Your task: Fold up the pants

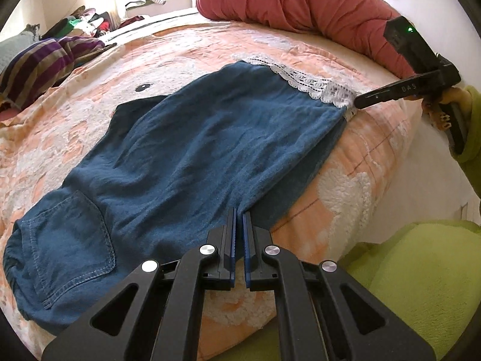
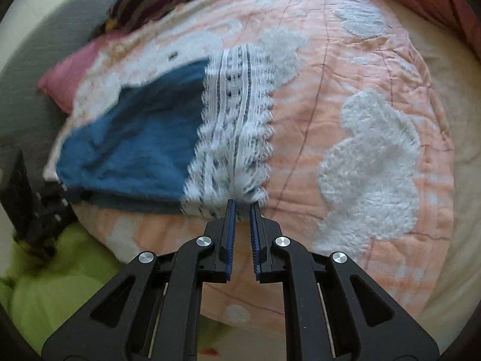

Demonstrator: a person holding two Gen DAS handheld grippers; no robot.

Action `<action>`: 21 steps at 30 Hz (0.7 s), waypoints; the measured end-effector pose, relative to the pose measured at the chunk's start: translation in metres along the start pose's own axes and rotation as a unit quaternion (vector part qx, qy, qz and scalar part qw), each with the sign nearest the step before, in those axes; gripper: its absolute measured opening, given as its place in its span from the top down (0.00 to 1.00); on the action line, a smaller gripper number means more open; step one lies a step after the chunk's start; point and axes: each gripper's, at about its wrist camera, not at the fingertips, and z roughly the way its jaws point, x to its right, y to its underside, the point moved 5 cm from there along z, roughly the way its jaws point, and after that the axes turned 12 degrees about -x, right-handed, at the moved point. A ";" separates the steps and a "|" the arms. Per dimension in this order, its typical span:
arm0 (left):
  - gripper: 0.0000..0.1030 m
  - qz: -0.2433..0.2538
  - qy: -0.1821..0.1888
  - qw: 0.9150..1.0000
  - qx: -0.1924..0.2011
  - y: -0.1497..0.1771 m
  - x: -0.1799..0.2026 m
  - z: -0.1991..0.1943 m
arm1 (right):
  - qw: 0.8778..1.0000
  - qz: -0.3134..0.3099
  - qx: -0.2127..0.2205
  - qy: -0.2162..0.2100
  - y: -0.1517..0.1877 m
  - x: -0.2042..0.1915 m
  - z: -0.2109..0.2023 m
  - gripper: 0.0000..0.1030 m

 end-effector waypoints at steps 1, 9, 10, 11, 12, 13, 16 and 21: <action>0.96 -0.001 0.000 1.000 -0.001 0.000 0.000 0.000 | 1.000 -0.012 0.014 0.008 -0.002 -0.002 -0.009 0.92; 0.81 -0.014 0.004 1.000 0.005 -0.001 -0.004 0.000 | 0.952 -0.287 0.077 0.077 0.003 -0.107 -0.020 0.71; 0.79 -0.016 0.003 1.000 0.006 0.000 -0.005 -0.001 | 0.944 -0.313 0.070 0.082 0.005 -0.118 -0.011 0.71; 0.78 -0.018 0.003 1.000 0.007 0.000 -0.006 -0.002 | 0.933 -0.343 0.060 0.091 0.007 -0.129 0.001 0.71; 0.76 -0.019 0.002 1.000 0.008 0.000 -0.006 -0.002 | 0.927 -0.357 0.054 0.099 0.007 -0.134 0.008 0.71; 0.71 -0.021 0.003 1.000 0.009 0.001 -0.007 -0.003 | 0.919 -0.375 0.049 0.109 0.007 -0.140 0.016 0.71; 0.68 -0.018 0.007 1.000 0.002 0.000 -0.006 0.001 | 0.903 -0.408 0.039 0.129 0.008 -0.149 0.034 0.69; 0.81 0.010 -0.018 1.000 -0.009 -0.005 0.004 0.012 | 0.899 -0.415 0.026 0.140 0.000 -0.149 0.055 0.75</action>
